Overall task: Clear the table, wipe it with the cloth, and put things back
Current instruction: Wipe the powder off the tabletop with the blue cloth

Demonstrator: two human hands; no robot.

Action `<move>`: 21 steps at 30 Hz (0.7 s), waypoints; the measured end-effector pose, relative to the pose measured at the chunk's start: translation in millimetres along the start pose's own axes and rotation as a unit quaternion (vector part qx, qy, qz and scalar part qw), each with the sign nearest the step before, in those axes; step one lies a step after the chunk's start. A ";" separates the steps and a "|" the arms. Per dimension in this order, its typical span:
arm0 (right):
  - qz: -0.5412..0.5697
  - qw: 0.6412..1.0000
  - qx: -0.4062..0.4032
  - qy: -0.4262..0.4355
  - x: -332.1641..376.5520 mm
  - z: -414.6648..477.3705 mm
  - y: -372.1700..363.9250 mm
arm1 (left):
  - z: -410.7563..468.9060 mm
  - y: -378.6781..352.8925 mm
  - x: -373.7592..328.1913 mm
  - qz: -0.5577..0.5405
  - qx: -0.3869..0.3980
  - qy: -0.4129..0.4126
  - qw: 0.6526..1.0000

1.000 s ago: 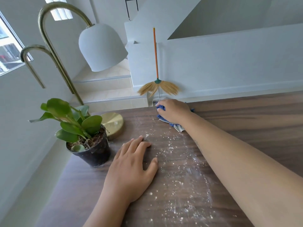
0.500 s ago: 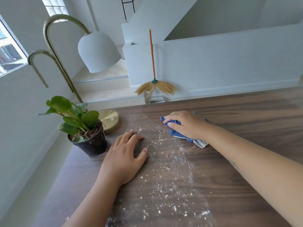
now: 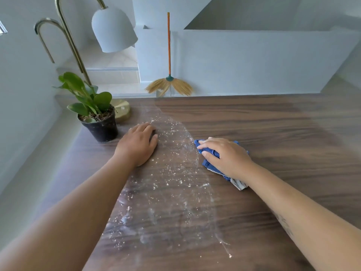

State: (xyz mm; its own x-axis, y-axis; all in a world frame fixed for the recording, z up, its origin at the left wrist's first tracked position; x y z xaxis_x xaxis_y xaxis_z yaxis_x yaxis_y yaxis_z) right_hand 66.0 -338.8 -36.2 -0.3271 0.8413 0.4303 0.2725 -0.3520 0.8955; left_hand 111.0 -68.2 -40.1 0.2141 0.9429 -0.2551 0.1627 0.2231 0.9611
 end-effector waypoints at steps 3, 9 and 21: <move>0.003 1.000 -0.006 -0.023 6.6 -22.5 -7.2 | -16.3 1.3 -11.5 -0.022 0.017 0.000 1.000; 0.001 0.995 -0.040 -0.095 26.0 -75.4 -20.5 | -62.8 -6.8 -10.4 0.022 0.019 -0.015 0.999; -0.081 0.994 -0.036 -0.061 113.1 -135.7 -80.3 | -96.5 -12.6 34.1 0.034 -0.014 0.048 0.998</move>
State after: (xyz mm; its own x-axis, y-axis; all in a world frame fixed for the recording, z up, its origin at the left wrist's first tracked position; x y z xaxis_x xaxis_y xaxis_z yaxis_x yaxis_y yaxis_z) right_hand -115.7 -271.0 -44.0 -0.2482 0.9311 0.2674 0.1594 -0.2330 0.9593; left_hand 23.3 -15.0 -50.7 0.1300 0.9751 -0.1797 0.1239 0.1638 0.9787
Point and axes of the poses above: each hand's wrist, its own z-axis towards the middle knuckle, its own y-axis out of the back of the hand, x = y × z, the point moved 1 cm from there along z, towards the middle knuckle, and after that the axes turned 14 degrees about x, right-handed, at the moved point
